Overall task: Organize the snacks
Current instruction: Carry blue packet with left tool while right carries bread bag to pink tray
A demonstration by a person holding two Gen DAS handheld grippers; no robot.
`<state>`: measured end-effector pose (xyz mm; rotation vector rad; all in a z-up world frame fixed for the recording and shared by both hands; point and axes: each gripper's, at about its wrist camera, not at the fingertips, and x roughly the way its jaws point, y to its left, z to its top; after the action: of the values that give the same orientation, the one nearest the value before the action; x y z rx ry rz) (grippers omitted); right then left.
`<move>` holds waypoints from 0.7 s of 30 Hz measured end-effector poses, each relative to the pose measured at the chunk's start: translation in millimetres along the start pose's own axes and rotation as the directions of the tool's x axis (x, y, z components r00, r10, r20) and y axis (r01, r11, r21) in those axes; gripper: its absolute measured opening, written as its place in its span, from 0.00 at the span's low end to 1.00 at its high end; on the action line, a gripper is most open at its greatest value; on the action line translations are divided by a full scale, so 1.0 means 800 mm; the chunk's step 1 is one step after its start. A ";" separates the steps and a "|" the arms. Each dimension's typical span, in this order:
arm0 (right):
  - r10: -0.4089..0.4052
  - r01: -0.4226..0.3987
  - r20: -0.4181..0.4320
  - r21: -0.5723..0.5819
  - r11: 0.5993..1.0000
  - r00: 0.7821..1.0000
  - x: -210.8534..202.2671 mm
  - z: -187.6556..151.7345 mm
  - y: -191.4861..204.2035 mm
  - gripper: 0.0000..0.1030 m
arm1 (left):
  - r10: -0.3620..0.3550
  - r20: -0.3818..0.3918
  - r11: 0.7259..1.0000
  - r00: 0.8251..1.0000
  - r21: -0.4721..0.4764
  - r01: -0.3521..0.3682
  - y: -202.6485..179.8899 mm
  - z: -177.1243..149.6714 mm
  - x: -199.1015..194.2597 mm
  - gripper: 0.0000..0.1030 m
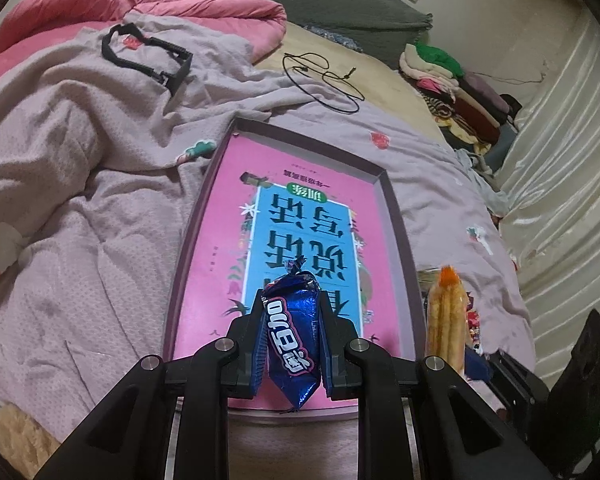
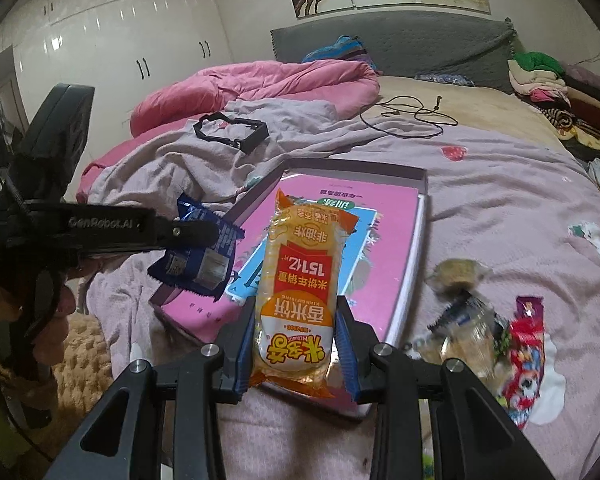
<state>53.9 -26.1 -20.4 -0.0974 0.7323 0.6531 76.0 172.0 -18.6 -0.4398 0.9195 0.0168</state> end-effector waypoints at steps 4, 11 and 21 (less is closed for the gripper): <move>-0.032 0.032 -0.007 0.023 0.999 0.999 0.015 0.001 -0.004 0.35 | 0.005 -0.009 1.000 1.000 -0.006 -0.005 0.009 0.000 0.004 0.21; -0.075 0.076 -0.047 0.019 0.997 0.996 0.034 -0.014 -0.014 0.35 | 0.008 -0.030 1.000 1.000 -0.015 -0.008 0.020 -0.001 0.015 0.21; -0.114 0.112 -0.096 -0.029 0.993 0.989 0.052 -0.027 -0.011 0.35 | 0.008 -0.050 1.000 0.999 -0.025 -0.009 0.024 -0.004 0.022 0.21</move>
<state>69.8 -18.2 -65.0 -0.1922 0.8074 0.5517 81.0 185.6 -40.9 -0.4616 0.9712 0.0256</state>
